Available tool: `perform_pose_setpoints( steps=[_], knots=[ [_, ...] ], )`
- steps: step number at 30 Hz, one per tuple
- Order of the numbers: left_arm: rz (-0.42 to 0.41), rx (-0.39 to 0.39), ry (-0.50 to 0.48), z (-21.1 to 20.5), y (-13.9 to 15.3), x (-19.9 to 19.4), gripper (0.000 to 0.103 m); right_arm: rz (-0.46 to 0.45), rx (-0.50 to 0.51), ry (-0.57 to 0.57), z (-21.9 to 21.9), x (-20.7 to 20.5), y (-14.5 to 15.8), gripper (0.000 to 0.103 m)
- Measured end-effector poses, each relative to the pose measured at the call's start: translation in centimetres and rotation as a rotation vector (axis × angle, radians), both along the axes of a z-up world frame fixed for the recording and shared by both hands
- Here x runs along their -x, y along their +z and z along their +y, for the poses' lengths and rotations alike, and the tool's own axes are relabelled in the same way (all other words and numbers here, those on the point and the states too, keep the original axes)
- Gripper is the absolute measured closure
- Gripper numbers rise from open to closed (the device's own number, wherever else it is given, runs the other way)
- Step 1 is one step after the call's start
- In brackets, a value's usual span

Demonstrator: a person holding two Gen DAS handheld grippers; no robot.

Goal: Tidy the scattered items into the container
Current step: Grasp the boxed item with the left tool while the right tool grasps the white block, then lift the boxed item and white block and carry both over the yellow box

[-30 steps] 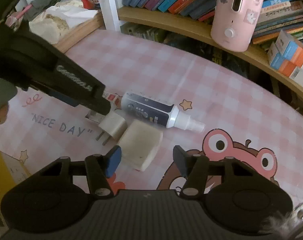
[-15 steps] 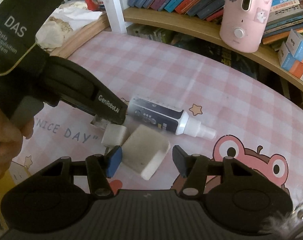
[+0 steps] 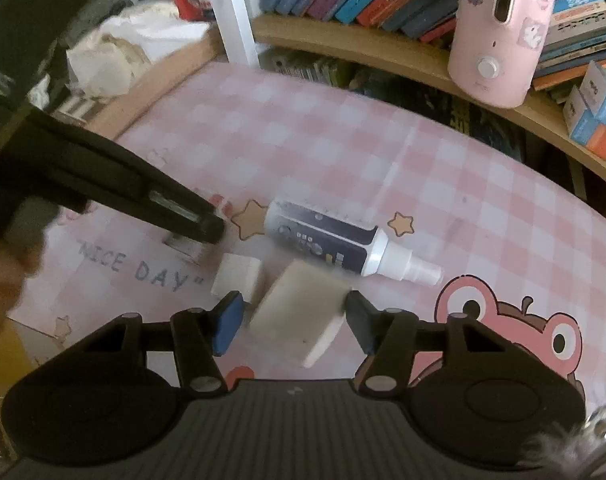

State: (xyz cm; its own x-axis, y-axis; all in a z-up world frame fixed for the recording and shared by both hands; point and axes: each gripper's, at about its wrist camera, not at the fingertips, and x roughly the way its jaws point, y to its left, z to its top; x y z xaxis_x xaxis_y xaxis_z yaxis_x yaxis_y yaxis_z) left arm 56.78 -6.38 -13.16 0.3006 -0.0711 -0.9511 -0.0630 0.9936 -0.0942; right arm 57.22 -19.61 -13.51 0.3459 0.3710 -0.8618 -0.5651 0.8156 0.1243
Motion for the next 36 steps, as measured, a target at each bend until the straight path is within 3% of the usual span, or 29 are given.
perform_pose_setpoints(
  steps=[4,12,36],
  knots=[
    [-0.008,0.021,-0.004,0.0,0.2,0.3,0.075,0.022,-0.018,-0.021,-0.5,-0.4,-0.8,0.053],
    [-0.034,0.050,-0.025,-0.6,1.2,1.3,0.075,0.012,-0.026,-0.037,-1.6,0.2,0.3,0.069],
    [-0.233,0.090,-0.151,-1.5,10.3,8.5,0.075,-0.177,-0.054,-0.084,-3.2,7.7,10.2,0.072]
  ],
)
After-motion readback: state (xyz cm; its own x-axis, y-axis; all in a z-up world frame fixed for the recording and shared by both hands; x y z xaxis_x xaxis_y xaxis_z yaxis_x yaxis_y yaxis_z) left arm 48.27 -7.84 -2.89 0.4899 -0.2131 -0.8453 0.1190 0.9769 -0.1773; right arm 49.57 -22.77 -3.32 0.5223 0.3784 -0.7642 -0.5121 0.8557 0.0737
